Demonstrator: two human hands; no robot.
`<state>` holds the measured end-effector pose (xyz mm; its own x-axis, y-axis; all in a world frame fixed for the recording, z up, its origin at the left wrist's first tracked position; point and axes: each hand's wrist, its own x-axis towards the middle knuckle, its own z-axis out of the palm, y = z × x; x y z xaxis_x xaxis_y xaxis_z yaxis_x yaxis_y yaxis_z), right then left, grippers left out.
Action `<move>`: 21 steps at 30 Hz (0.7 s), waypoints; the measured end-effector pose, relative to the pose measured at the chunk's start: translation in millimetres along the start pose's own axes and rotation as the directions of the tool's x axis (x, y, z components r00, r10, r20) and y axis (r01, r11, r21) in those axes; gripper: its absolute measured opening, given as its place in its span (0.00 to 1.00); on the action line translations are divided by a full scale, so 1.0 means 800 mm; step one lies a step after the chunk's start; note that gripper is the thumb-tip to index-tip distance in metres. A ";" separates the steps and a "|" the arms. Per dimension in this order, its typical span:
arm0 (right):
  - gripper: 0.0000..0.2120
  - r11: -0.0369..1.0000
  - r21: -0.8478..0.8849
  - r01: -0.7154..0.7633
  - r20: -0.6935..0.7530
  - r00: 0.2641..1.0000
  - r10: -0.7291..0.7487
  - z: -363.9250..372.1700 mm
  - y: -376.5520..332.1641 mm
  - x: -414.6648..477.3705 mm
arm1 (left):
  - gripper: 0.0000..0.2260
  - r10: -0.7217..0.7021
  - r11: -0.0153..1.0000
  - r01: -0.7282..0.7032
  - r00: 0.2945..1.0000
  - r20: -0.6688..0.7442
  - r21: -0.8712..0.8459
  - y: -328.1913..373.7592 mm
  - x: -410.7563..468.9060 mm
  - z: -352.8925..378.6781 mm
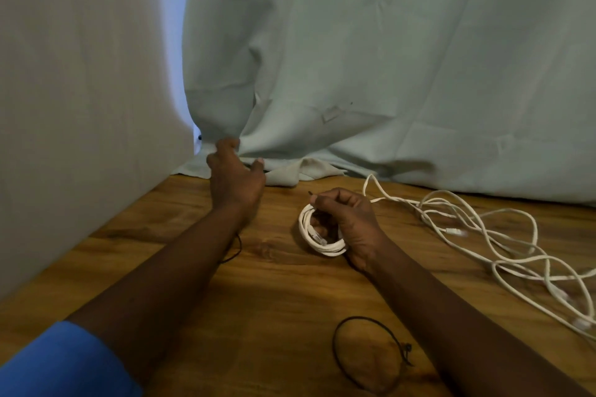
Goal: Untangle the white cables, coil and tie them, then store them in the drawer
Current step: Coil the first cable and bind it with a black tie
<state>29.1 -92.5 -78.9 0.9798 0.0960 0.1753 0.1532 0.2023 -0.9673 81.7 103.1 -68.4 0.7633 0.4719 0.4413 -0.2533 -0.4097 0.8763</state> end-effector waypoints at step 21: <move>0.14 0.899 -0.323 0.294 -0.258 0.887 -0.383 -0.027 0.007 0.024 | 0.18 0.107 0.897 0.256 0.666 0.738 -0.361 0.041 -0.073 0.029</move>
<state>51.8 -110.7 -85.2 0.8433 -0.2442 0.4788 0.4678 -0.1049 -0.8776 42.7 43.9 -69.7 0.9198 -0.3063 0.2451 -0.2464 0.0353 0.9685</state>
